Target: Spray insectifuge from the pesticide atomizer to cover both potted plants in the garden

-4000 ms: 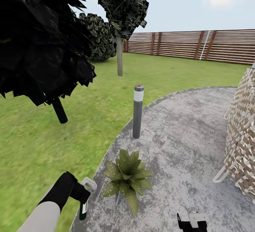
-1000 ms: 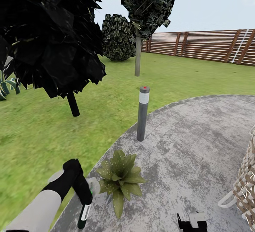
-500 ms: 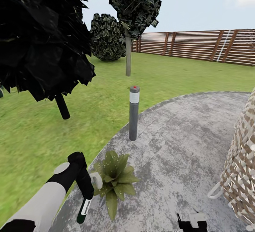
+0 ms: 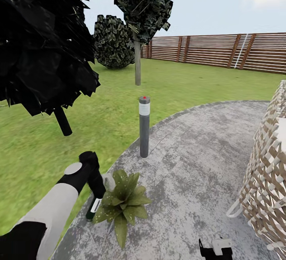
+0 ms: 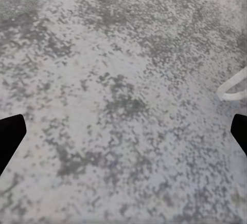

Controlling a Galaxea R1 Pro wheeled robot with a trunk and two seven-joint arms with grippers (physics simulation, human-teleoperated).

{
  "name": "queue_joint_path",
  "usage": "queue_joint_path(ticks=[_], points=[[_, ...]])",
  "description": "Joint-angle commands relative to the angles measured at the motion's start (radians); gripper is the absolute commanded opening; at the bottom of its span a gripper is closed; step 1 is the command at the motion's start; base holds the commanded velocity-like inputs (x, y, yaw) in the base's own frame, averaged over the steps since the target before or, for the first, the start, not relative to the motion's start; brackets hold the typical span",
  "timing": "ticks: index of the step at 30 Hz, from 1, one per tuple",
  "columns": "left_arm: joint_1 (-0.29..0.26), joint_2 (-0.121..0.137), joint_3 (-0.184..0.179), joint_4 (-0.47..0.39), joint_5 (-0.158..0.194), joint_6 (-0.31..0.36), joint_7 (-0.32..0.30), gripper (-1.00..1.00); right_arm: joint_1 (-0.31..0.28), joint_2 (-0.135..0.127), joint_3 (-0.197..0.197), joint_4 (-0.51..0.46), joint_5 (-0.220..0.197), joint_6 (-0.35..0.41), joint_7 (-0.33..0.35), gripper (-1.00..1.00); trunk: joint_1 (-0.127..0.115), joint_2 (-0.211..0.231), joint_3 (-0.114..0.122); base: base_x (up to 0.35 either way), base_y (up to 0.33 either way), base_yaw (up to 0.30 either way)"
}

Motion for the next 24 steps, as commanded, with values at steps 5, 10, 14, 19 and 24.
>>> queue_joint_path(ticks=[5,10,14,19,24], points=[[-0.015,-0.003,-0.002,0.004,-0.015,0.013,-0.008,-1.0,-0.001,0.0,-0.004,0.002,0.011,-0.003,-0.007,1.0,0.0,0.0,-0.001,0.0,0.0,-0.19],[-0.014,-0.002,-0.002,0.008,-0.04,0.013,-0.008,-1.0,-0.001,0.0,-0.004,0.002,0.012,-0.003,-0.007,1.0,0.0,0.0,-0.001,0.0,0.0,-0.26],[-0.012,-0.002,-0.002,0.009,-0.053,0.013,-0.008,-1.0,-0.001,0.0,-0.004,0.002,0.011,-0.003,-0.007,1.0,0.0,0.0,-0.001,0.0,0.0,-0.263],[-0.01,-0.002,-0.002,0.009,-0.055,0.013,-0.008,-1.0,-0.001,0.0,-0.003,0.002,0.012,-0.003,-0.007,1.0,0.0,0.0,-0.001,0.0,0.0,-0.257],[-0.013,-0.003,-0.001,0.006,-0.055,0.013,-0.008,-1.0,-0.001,0.001,-0.003,0.002,0.011,-0.003,-0.007,1.0,0.0,0.0,-0.001,0.0,0.0,-0.058]])
